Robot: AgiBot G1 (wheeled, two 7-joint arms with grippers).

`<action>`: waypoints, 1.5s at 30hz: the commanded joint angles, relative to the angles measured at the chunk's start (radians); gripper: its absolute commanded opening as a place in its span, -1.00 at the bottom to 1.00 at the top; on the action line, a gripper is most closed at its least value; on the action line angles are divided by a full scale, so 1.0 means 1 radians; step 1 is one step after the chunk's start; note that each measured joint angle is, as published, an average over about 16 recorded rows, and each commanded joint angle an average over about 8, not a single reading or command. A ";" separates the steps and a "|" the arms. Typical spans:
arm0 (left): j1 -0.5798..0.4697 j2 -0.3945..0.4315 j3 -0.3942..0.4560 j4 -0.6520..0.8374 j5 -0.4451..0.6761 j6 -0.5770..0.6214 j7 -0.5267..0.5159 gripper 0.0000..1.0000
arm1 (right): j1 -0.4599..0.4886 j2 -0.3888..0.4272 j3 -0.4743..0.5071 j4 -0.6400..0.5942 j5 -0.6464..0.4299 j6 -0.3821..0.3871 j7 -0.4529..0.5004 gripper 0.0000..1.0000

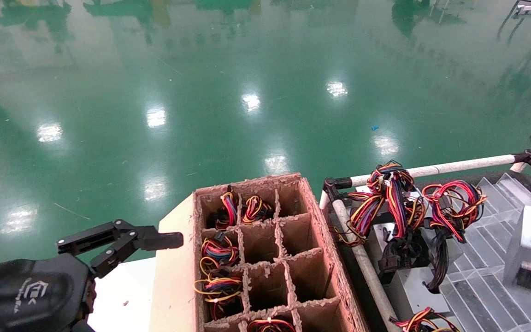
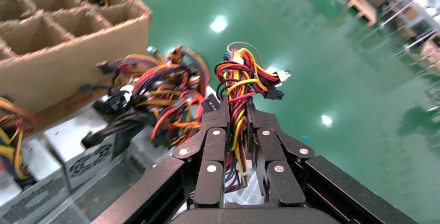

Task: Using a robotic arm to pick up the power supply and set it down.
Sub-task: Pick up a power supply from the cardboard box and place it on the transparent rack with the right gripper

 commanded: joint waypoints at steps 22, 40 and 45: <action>0.000 0.000 0.000 0.000 0.000 0.000 0.000 1.00 | -0.017 -0.085 -0.193 0.085 0.028 -0.008 -0.026 -1.00; 0.000 0.000 0.001 0.000 -0.001 0.000 0.000 1.00 | -0.042 -0.020 -0.334 0.047 0.164 -0.011 -0.043 -1.00; 0.000 0.000 0.001 0.000 -0.001 0.000 0.000 1.00 | -0.063 0.013 -0.365 0.032 0.214 -0.010 -0.060 -1.00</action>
